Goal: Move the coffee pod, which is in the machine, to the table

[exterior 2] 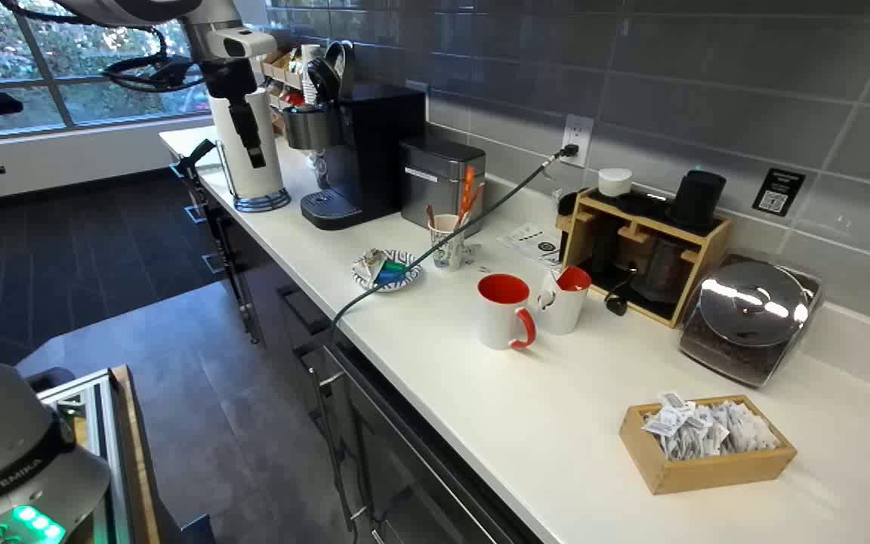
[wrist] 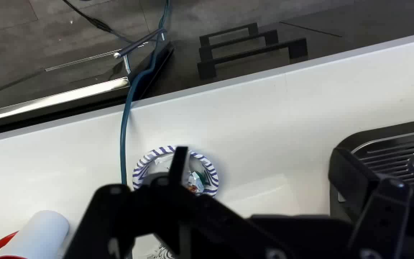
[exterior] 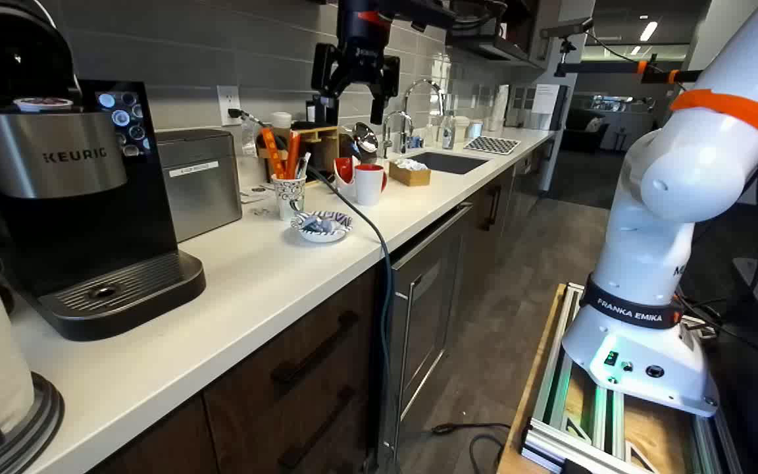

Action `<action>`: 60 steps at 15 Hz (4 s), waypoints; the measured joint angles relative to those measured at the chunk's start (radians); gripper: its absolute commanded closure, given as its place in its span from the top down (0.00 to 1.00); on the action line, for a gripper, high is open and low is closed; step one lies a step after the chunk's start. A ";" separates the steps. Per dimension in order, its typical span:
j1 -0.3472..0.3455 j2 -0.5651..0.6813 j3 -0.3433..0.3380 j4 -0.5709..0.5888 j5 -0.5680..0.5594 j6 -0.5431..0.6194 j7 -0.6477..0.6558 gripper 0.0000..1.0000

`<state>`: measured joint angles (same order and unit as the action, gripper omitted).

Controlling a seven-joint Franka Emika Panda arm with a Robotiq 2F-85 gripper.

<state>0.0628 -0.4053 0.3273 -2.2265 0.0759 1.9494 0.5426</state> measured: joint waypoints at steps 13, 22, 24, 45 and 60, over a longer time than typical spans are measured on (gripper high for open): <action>0.068 0.132 0.162 0.099 -0.085 0.259 0.305 1.00; 0.158 0.360 0.234 0.377 -0.366 0.224 0.415 1.00; 0.158 0.370 0.233 0.387 -0.369 0.222 0.413 1.00; 0.552 0.906 -0.057 1.067 -0.629 0.080 0.261 1.00; 0.585 0.992 -0.139 1.268 -0.486 -0.116 0.120 1.00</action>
<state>0.6475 0.5865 0.1888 -0.9585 -0.4096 1.8331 0.6629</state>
